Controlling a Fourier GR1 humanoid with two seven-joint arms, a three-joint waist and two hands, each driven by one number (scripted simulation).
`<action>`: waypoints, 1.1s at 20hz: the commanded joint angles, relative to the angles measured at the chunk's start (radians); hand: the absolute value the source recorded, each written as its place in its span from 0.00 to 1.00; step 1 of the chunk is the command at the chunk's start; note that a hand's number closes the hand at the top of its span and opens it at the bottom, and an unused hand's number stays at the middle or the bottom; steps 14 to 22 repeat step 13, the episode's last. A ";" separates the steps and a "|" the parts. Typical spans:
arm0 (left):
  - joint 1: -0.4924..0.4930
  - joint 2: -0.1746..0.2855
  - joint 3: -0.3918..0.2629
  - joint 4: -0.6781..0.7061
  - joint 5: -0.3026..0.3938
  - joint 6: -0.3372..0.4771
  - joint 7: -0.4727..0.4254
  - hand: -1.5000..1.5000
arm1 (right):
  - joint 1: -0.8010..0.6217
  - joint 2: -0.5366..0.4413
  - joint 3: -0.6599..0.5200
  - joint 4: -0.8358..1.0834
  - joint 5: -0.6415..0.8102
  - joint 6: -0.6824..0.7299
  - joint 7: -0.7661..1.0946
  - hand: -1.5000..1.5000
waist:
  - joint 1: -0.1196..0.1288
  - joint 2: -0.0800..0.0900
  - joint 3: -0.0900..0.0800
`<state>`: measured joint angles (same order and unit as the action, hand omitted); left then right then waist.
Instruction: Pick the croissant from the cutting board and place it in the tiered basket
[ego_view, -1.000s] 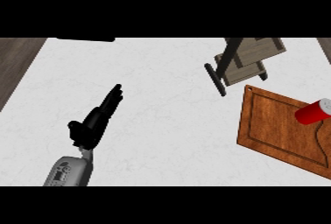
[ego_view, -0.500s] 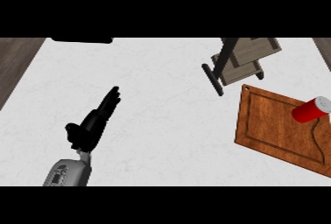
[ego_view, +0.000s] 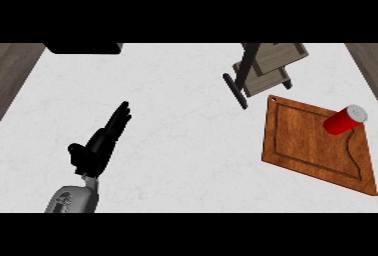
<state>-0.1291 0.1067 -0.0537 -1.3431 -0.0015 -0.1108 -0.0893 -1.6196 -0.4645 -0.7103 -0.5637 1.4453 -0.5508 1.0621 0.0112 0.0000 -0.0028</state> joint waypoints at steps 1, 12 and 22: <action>0.007 0.004 0.020 0.004 0.015 0.002 0.017 0.50 | -0.010 -0.033 0.044 -0.104 0.088 -0.070 0.141 0.00 | -0.024 -0.011 0.001; 0.084 0.009 0.042 -0.024 0.015 0.027 0.001 0.50 | 0.163 0.034 0.019 -0.625 0.002 0.246 0.082 0.00 | -0.102 -0.048 0.004; 0.082 -0.011 0.037 0.006 0.010 0.041 -0.004 0.50 | 0.167 0.029 0.014 -0.661 -0.024 0.283 0.062 0.00 | -0.121 -0.050 0.004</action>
